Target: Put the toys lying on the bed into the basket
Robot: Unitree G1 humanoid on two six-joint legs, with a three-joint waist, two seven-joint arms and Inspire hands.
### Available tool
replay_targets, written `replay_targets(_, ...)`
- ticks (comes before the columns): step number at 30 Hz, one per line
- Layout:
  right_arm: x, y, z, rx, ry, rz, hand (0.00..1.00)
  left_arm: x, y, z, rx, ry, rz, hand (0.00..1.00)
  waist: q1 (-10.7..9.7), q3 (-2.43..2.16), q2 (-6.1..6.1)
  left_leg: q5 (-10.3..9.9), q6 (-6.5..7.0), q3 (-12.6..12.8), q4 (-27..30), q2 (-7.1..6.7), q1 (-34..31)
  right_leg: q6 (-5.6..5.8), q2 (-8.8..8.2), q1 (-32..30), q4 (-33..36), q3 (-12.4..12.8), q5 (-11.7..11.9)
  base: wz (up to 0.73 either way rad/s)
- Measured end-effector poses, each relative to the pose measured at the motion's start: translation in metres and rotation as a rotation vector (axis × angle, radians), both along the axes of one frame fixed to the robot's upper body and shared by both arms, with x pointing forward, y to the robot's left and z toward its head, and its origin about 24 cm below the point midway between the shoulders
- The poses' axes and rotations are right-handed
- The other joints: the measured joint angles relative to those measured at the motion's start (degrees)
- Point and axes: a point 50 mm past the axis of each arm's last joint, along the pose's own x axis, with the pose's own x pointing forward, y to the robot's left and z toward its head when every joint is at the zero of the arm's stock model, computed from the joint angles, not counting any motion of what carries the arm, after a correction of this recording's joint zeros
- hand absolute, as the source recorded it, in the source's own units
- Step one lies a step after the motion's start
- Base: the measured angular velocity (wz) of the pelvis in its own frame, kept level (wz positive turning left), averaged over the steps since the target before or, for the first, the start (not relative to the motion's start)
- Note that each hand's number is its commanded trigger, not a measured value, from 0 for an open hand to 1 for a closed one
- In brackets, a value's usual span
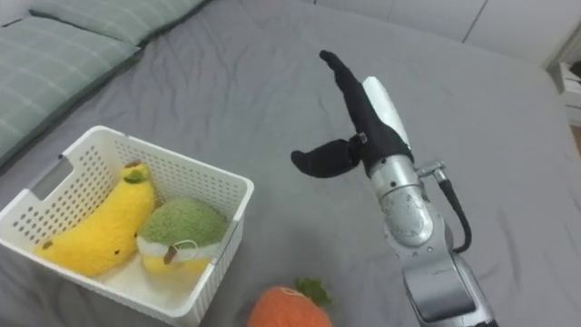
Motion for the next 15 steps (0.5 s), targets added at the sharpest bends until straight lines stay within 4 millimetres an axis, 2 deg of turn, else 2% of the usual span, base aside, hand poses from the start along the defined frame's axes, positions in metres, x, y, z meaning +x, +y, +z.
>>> replay_targets(1, -0.003, -0.001, -0.004, 0.012, 0.016, -0.004, 0.00, -0.003, -0.003, -0.001, -0.012, 0.002, 0.013, 0.00, -0.5, -0.13, 0.20, -0.1, 0.00, 0.2, 0.0, 0.04, 0.1, 0.00, 0.01, 0.1, 0.0, 0.1, 0.0, -0.11)
replay_targets(4, -0.009, -0.005, -0.021, 0.031, 0.079, -0.019, 0.00, -0.003, -0.009, -0.004, -0.028, 0.012, -0.013, 0.00, -1.8, -0.10, 0.24, -0.1, -0.05, 0.7, 0.1, 0.18, 0.2, -0.06, 0.08, 0.0, 0.1, 0.2, 0.0, -0.07)
replay_targets(8, -0.016, -0.010, -0.040, 0.031, 0.157, -0.048, 0.00, -0.001, -0.013, -0.005, -0.028, 0.011, -0.036, 0.00, -1.9, -0.09, 0.27, -0.3, -0.10, 1.1, 0.3, 0.32, -0.1, -0.12, 0.25, -0.4, 0.1, 0.8, 0.1, -0.08)
replay_targets(11, -0.020, -0.007, -0.049, 0.042, 0.187, -0.054, 0.00, -0.003, -0.013, -0.005, -0.022, 0.015, -0.036, 0.00, -2.1, -0.09, 0.32, -0.5, -0.08, 1.1, 0.4, 0.33, -0.3, -0.13, 0.32, -0.6, 0.1, 1.3, 0.1, -0.01)
replay_targets(15, -0.027, 0.014, -0.062, 0.032, 0.248, 0.031, 0.00, 0.006, -0.018, -0.006, -0.018, 0.007, -0.075, 0.00, -2.1, -0.13, 0.55, -0.5, -0.03, 1.1, 0.4, 0.33, -0.7, -0.12, 0.32, -1.0, 0.0, 1.0, 0.1, 0.01)
